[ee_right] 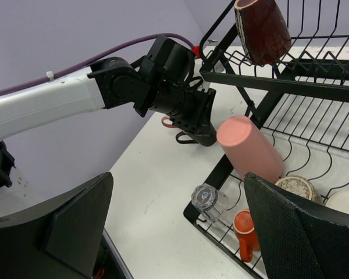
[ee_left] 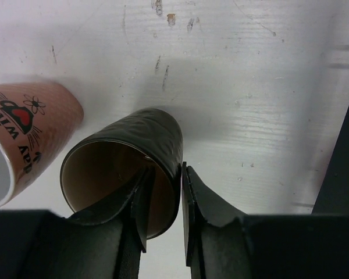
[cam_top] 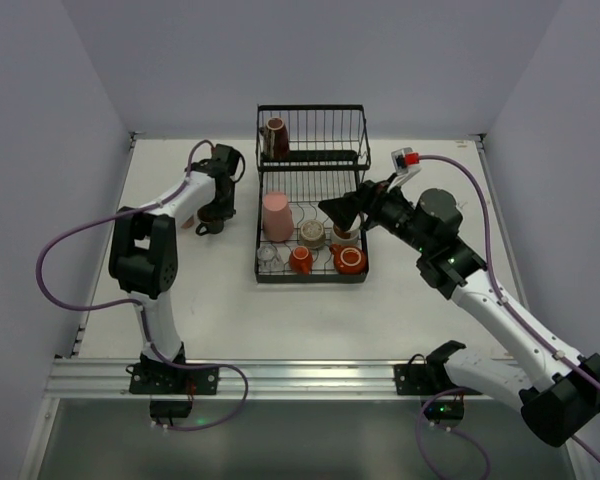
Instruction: Unload the cups from the dish rack
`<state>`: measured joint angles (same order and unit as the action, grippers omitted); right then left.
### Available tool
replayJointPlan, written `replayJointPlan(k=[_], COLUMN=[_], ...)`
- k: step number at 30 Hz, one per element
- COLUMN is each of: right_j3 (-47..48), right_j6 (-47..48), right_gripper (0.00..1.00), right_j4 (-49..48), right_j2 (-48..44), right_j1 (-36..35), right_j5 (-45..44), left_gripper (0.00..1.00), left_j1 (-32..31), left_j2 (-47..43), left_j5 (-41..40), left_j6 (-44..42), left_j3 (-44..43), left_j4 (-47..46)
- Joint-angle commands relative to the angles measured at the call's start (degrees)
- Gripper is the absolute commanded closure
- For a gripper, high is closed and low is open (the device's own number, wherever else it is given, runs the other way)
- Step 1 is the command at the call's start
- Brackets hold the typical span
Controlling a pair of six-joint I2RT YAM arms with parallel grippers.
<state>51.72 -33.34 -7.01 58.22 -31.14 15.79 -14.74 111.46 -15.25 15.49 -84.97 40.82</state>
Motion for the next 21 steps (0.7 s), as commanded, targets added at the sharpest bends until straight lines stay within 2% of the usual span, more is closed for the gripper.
replayJointPlan(k=[1, 7, 8, 11, 14, 18, 21], right_j3=[3.3, 7.9, 10.5, 16.6, 22.8, 29.7, 35.0], right_j6=[1.1, 4.7, 6.5, 10.5, 13.7, 16.9, 19.0], right_gripper=[0.04, 0.07, 0.07, 0.11, 0.16, 0.22, 0.35], right_j4=[-0.2, 2.4, 3.8, 8.0, 12.3, 15.1, 15.7], right_j2=[0.3, 4.4, 5.3, 10.3, 15.5, 21.5, 26.5], right_j1=[-0.2, -0.2, -0.2, -0.2, -0.2, -0.2, -0.2], right_j5=[0.1, 1.1, 1.3, 1.3, 0.9, -0.1, -0.8], left_gripper=[0.66, 0.46, 0.4, 0.31, 0.27, 0.26, 0.26], left_j1=[0.2, 0.2, 0.2, 0.2, 0.2, 0.2, 0.2], left_j2=[-0.4, -4.5, -5.5, -9.8, -14.4, -21.8, -28.8], left_j5=[-1.6, -0.2, 0.1, 1.7, 3.4, 7.2, 13.3], left_j6=[-2.0, -1.5, -1.4, -0.9, -0.4, 0.9, 2.3], left_j3=[-2.4, -4.2, -4.5, -4.9, -3.9, -1.0, 3.6], left_j4=[0.0, -0.2, -0.4, -1.7, -4.4, -10.0, -16.0])
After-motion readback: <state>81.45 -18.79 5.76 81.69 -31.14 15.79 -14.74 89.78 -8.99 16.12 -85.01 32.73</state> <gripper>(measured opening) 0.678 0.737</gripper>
